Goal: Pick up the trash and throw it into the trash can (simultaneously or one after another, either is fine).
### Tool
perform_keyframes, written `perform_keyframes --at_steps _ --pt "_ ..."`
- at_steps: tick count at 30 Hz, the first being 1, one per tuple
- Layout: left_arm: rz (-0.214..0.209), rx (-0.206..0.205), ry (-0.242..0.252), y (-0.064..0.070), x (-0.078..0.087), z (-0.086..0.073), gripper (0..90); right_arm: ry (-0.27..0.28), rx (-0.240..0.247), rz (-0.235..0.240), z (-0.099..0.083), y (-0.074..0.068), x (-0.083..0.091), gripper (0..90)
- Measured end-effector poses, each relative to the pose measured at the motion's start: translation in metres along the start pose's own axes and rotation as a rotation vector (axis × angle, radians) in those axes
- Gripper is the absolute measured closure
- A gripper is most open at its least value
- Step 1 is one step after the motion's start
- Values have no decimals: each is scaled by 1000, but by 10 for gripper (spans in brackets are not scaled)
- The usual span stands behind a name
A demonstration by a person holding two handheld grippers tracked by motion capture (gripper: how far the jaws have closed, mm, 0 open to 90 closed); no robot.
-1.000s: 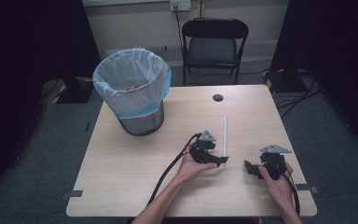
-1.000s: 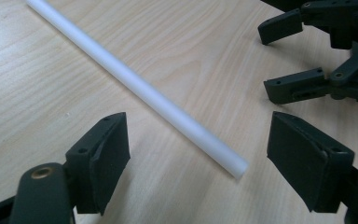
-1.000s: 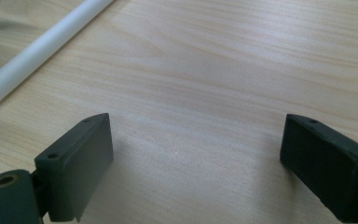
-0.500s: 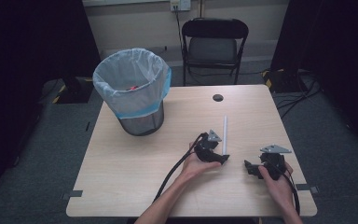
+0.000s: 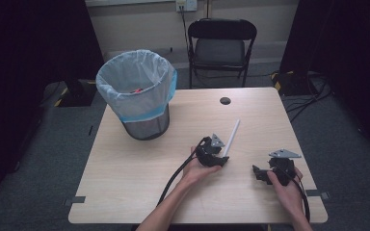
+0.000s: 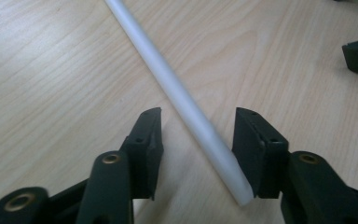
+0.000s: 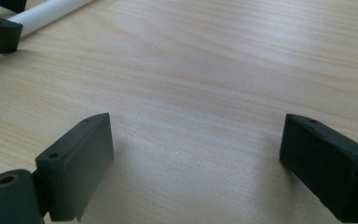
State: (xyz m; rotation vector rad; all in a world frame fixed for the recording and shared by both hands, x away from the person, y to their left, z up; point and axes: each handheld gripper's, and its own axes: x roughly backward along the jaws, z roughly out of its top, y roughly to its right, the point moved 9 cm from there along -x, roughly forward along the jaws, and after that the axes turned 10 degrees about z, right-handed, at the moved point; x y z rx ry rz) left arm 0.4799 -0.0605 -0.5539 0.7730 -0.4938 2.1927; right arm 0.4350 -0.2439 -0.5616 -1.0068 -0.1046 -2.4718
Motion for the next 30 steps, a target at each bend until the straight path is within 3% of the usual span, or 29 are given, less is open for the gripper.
perform_keyframes --at_steps 4,12,18,26,30 --pt "6 14 10 -5 3 -4 655 0 0 0 0 0 0 89" --pt "4 30 -2 -13 10 -10 784 0 0 0 0 0 0 89" --pt "7 40 -6 -14 11 -11 794 1 -1 1 0 0 0 89" --pt "4 22 -14 -14 11 -11 801 1 -1 1 0 0 0 89" --pt "-18 42 -14 -17 13 -12 802 1 1 1 0 0 0 89"
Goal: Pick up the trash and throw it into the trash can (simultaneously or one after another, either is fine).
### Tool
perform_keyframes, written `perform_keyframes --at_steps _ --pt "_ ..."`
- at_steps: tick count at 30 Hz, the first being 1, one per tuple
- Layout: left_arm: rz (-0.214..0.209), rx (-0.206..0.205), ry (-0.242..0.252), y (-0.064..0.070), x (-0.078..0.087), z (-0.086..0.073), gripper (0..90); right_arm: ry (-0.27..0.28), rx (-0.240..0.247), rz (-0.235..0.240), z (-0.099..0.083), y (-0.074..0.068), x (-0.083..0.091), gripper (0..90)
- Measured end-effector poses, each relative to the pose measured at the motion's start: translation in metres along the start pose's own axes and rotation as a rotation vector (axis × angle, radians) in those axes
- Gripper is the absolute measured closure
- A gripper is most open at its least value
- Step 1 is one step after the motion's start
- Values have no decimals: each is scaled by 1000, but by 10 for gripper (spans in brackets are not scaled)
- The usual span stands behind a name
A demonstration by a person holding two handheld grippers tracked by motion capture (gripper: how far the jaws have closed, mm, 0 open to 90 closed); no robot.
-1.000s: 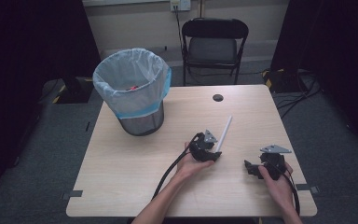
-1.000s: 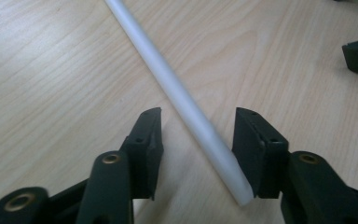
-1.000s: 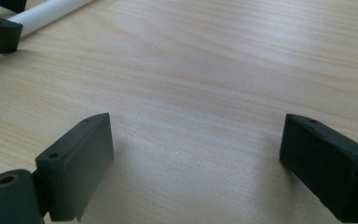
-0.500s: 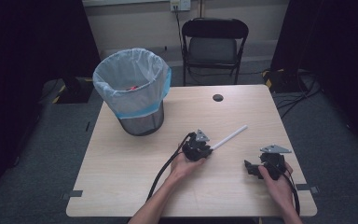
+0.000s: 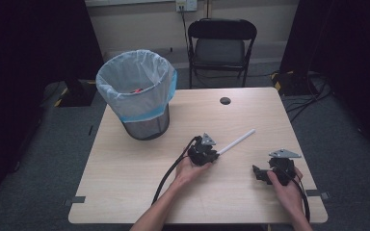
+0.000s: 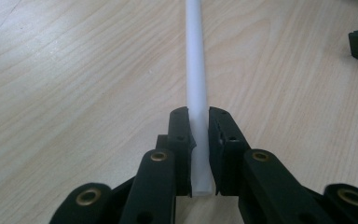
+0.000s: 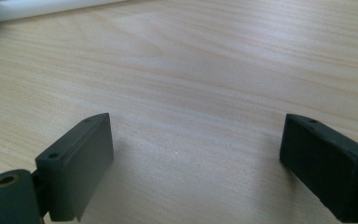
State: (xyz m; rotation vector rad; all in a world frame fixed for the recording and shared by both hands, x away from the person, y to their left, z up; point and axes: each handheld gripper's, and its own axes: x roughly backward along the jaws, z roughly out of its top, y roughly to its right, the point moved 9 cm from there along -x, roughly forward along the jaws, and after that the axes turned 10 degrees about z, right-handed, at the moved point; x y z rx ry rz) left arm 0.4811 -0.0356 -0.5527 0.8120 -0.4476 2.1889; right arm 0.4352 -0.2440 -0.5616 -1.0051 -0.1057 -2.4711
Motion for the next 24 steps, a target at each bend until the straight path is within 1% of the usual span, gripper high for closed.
perform_keyframes --at_steps 3,5,8,9,11,12,13,16,17,19,21,22,23,24 --pt "5 6 13 -3 3 -1 802 -1 -2 0 0 0 0 88" --pt "-4 13 24 -5 6 -1 802 0 0 0 0 0 0 88" --pt "-8 10 30 -6 8 -1 802 0 0 0 0 0 0 88" --pt "-9 17 41 -7 11 0 802 0 0 0 0 0 0 88" --pt "-11 22 47 -7 12 1 802 0 -3 0 0 0 0 88" --pt "-12 13 44 -8 14 2 802 0 0 0 0 0 0 88" --pt "-13 26 54 -7 14 3 802 0 0 0 0 0 0 88" --pt "-21 23 63 -7 18 5 802 0 0 0 0 0 0 88" --pt "-31 19 73 -8 21 6 802 0 -2 0 0 0 0 88" --pt "-36 27 77 -7 22 6 802 -1 -1 0 0 0 0 88" --pt "-40 14 90 -8 27 8 802 -1 -2 0 0 0 0 88" --pt "-40 14 90 -8 27 8 802 -1 -2 0 0 0 0 88" --pt "-46 22 96 -8 29 9 802 0 -1 0 0 0 0 88" --pt "-48 19 98 -8 32 10 802 0 0 0 0 0 0 88"
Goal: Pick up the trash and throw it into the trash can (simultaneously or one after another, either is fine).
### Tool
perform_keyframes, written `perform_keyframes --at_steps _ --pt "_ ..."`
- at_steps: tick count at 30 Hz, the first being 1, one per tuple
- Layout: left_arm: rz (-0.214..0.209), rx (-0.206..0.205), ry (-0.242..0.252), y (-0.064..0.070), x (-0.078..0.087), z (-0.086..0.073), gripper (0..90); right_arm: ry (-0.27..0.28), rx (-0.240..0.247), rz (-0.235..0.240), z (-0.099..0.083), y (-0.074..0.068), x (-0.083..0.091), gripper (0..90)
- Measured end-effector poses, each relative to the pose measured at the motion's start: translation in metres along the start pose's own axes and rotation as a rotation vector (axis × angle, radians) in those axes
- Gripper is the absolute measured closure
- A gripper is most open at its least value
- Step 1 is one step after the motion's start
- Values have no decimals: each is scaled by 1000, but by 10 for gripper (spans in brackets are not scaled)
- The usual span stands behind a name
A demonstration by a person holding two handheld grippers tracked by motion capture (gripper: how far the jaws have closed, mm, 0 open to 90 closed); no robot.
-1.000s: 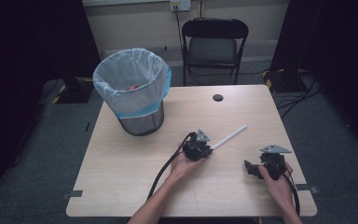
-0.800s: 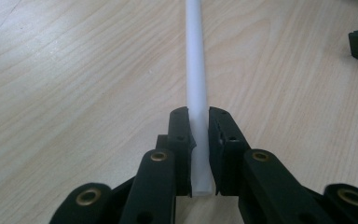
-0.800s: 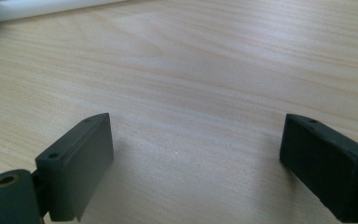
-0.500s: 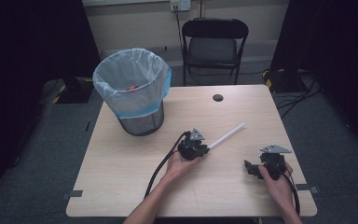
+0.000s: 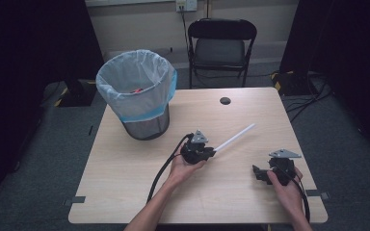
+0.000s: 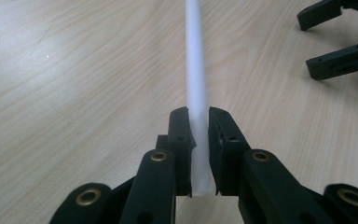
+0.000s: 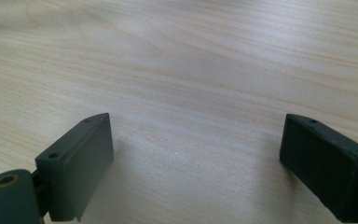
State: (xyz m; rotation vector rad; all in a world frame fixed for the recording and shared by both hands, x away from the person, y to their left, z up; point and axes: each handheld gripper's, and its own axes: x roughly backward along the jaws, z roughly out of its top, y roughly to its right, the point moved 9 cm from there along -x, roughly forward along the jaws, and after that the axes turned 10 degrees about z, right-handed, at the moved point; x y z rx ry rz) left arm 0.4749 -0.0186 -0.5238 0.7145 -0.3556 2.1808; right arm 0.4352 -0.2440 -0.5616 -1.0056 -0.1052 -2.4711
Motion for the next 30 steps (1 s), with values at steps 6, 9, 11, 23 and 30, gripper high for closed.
perform_keyframes --at_steps 6,9,11,23,30 --pt "-17 4 32 -2 13 5 802 -1 -2 0 0 0 0 88" --pt "-32 5 54 -2 20 9 802 -1 -1 0 0 0 0 88" --pt "-38 10 64 -2 25 12 802 -1 -1 0 0 0 0 88" --pt "-58 3 109 -6 46 20 802 -1 -1 0 0 0 0 88" --pt "-70 12 134 -10 59 26 802 -1 -1 0 0 0 0 88"
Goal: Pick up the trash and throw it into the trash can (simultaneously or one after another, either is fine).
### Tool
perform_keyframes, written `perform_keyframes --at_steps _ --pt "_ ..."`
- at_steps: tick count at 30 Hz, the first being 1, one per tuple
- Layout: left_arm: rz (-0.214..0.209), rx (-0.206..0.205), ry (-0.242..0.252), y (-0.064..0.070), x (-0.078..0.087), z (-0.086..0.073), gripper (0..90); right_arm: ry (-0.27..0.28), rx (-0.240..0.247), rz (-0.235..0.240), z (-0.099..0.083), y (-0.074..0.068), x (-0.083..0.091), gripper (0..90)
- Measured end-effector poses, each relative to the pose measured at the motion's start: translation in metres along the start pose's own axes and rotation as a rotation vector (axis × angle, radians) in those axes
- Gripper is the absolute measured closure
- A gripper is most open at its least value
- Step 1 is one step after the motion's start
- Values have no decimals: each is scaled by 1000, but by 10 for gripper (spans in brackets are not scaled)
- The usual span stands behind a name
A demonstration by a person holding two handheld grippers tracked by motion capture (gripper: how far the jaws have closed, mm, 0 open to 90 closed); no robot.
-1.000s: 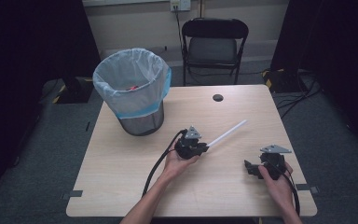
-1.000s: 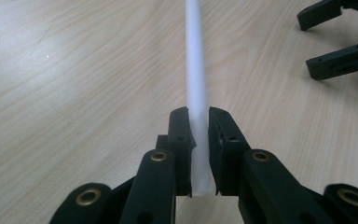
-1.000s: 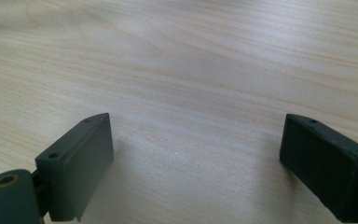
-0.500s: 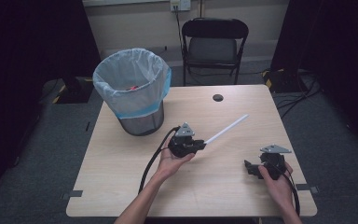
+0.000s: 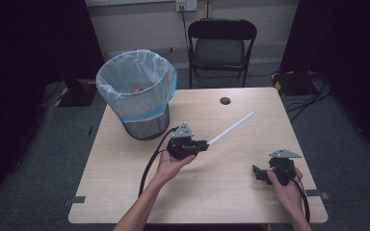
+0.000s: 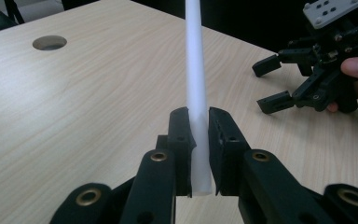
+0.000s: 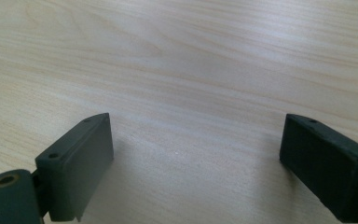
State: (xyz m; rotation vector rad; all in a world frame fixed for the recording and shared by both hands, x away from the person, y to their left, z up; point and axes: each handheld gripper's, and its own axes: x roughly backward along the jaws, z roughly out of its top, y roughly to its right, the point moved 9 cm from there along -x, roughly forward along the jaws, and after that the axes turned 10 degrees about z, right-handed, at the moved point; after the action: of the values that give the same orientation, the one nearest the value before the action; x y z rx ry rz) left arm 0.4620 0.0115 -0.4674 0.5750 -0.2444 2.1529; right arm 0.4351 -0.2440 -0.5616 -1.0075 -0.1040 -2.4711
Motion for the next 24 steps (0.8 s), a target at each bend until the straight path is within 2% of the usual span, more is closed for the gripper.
perform_keyframes --at_steps 15,24 --pt "9 30 85 -13 28 26 802 0 0 0 0 0 0 88" --pt "20 29 97 -19 38 34 803 1 1 0 0 0 0 88"
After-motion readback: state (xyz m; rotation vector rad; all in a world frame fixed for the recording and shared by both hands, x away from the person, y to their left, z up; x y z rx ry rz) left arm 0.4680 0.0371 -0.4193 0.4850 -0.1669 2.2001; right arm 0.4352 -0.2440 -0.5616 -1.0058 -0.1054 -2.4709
